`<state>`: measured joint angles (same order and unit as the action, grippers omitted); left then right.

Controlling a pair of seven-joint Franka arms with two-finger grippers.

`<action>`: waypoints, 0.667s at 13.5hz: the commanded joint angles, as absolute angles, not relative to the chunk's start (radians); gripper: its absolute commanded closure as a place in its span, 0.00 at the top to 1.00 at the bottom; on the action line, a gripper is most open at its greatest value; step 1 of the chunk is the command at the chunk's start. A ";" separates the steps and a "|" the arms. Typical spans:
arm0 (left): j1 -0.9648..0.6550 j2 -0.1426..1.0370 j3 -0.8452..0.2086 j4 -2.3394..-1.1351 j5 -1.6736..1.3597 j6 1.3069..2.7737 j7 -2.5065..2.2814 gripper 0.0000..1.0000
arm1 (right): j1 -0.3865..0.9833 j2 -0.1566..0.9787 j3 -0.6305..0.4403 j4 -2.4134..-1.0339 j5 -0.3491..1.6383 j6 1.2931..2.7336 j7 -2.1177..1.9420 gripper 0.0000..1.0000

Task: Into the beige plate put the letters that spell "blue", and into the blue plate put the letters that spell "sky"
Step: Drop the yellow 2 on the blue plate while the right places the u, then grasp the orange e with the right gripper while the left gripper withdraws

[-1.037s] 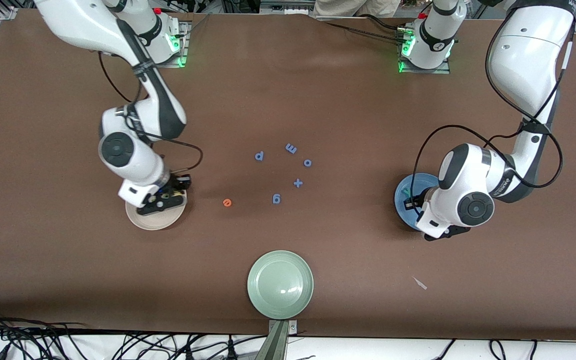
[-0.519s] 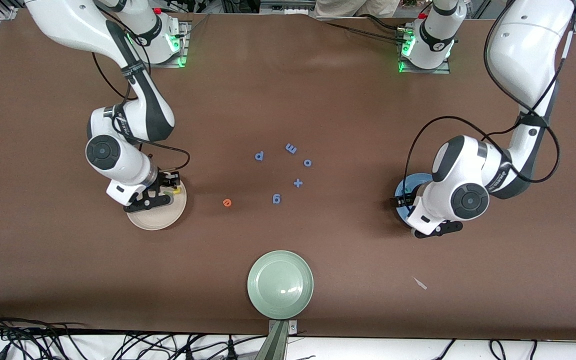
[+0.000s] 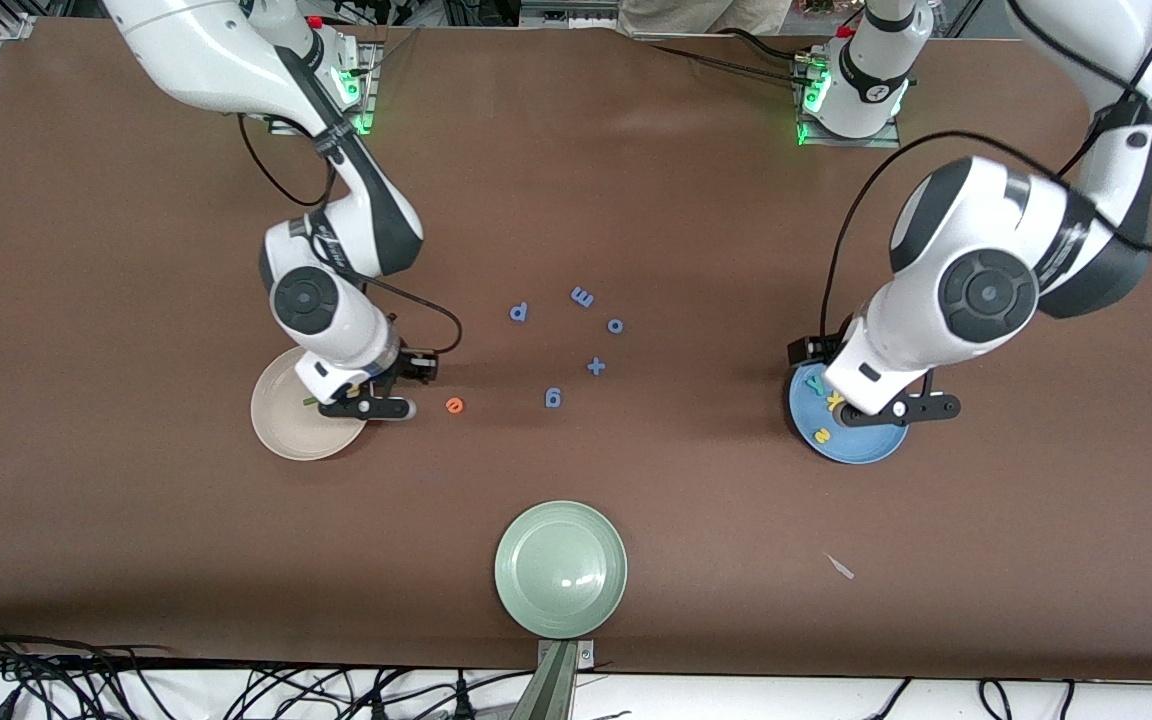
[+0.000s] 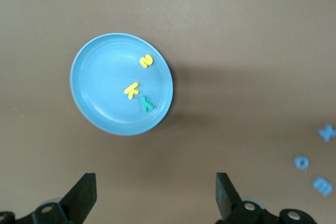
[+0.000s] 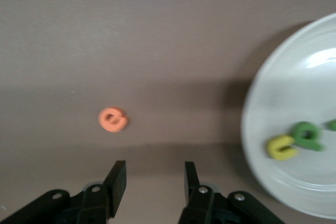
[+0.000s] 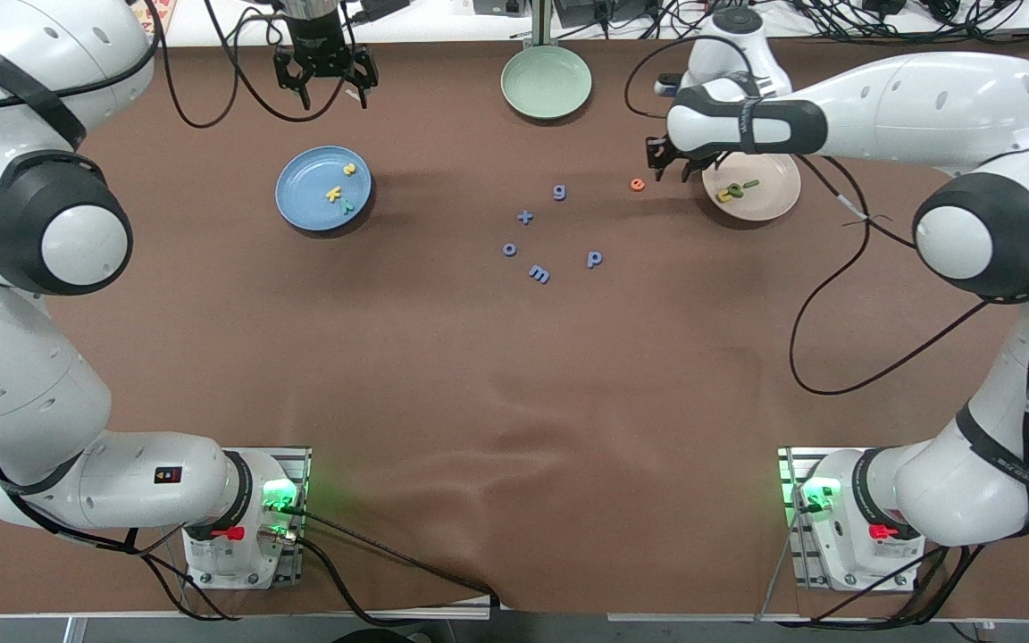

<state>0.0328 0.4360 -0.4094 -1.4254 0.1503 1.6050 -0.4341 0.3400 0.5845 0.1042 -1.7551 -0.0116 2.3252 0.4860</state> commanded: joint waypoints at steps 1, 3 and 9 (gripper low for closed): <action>0.060 0.382 -0.410 -1.358 0.118 1.484 -0.301 1.00 | 0.360 0.649 0.106 -1.689 -0.002 2.370 0.546 0.53; 0.087 0.342 -0.408 -1.330 0.118 1.421 -0.180 1.00 | 0.368 0.684 0.107 -1.675 -0.002 2.422 0.568 0.53; 0.078 0.166 -0.297 -1.469 0.019 1.429 0.003 1.00 | 0.383 0.741 0.106 -1.667 -0.003 2.509 0.561 0.53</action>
